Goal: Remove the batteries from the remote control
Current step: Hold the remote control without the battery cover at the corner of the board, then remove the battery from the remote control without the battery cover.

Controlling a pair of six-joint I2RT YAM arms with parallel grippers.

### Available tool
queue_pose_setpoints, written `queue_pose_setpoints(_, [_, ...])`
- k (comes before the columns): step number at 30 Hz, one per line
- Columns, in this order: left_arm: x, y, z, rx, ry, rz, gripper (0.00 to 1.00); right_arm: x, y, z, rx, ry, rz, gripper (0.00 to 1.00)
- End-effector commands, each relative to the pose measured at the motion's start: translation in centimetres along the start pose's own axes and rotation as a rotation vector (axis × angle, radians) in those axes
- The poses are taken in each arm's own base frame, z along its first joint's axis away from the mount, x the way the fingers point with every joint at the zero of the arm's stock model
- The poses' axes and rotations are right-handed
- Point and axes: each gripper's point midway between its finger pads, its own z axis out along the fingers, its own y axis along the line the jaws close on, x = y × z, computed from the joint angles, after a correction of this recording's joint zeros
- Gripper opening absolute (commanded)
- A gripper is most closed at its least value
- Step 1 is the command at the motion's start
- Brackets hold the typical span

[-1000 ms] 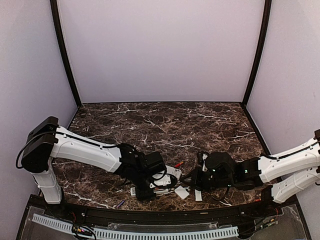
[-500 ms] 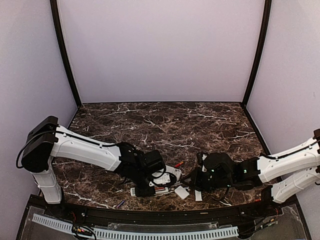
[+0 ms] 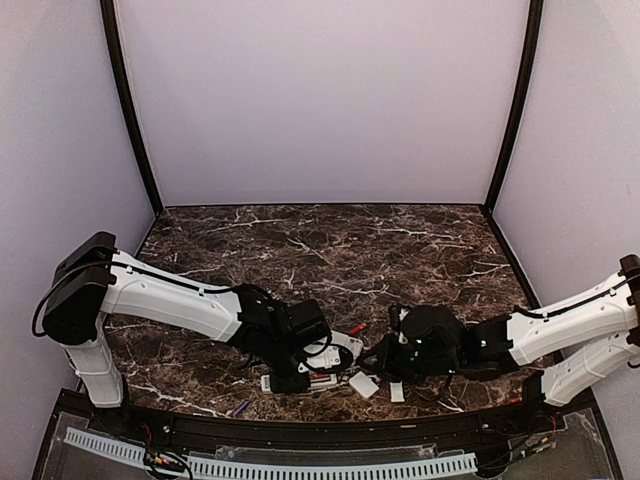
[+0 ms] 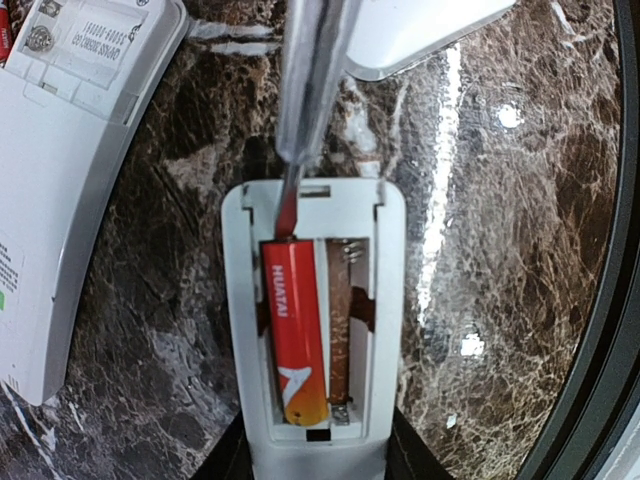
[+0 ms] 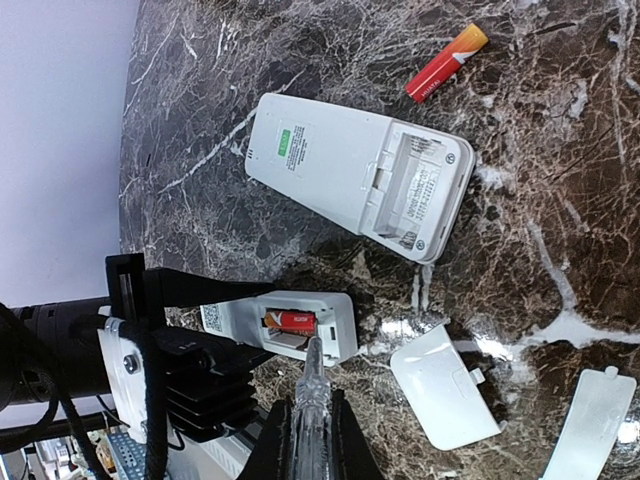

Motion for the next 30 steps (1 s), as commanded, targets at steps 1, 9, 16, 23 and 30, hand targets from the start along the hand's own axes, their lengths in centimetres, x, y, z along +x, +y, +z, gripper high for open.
queue_pose_setpoints(1, [3.2,-1.2,0.7,0.048,0.103,0.018,0.35,0.2,0.9,0.4,-0.023,0.006,-0.007,0.0])
queue_pose_setpoints(9, [3.3,-1.2,0.8,0.05,0.111,0.019,0.31,0.7,1.8,0.2,-0.069,0.037,0.007,0.0])
queue_pose_setpoints(16, [3.4,-1.3,1.0,0.056,0.116,0.02,0.29,0.8,4.2,0.0,-0.186,0.049,0.038,0.0])
queue_pose_setpoints(23, [3.6,-1.4,1.1,0.058,0.123,0.02,0.27,0.5,7.0,-0.6,-0.294,0.048,0.043,0.0])
queue_pose_setpoints(30, [3.6,-1.4,1.2,0.058,0.128,0.021,0.26,-0.2,8.2,-2.3,-0.345,0.018,0.052,0.0])
